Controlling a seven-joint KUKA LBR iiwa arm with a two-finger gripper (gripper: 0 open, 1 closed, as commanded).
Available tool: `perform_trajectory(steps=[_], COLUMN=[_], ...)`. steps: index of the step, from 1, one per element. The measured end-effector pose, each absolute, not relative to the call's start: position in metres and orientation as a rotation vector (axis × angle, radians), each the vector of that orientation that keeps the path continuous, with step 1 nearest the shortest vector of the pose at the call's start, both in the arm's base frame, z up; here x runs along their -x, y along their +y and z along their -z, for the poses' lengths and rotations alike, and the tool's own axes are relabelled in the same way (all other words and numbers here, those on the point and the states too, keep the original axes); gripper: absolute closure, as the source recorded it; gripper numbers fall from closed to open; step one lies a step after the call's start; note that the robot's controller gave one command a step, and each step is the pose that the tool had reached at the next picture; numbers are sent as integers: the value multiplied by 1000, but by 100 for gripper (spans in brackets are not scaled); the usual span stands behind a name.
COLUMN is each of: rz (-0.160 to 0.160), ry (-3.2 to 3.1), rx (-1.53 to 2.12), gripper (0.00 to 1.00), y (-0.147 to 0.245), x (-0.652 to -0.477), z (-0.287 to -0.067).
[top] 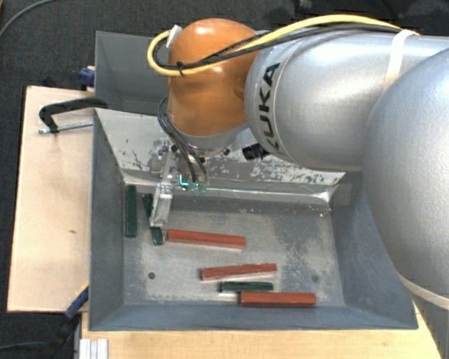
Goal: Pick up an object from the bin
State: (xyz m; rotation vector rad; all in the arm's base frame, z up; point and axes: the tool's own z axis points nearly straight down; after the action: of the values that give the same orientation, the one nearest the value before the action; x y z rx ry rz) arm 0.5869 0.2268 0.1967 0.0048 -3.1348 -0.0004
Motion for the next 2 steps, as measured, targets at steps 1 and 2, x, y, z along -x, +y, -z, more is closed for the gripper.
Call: perform_trajectory(steps=[1,2], rz=[-1,1], ry=[-3089,-3059], rx=[-589,-685], gripper=[0,0], y=[174,153], x=[-554,-550], z=[-237,-90])
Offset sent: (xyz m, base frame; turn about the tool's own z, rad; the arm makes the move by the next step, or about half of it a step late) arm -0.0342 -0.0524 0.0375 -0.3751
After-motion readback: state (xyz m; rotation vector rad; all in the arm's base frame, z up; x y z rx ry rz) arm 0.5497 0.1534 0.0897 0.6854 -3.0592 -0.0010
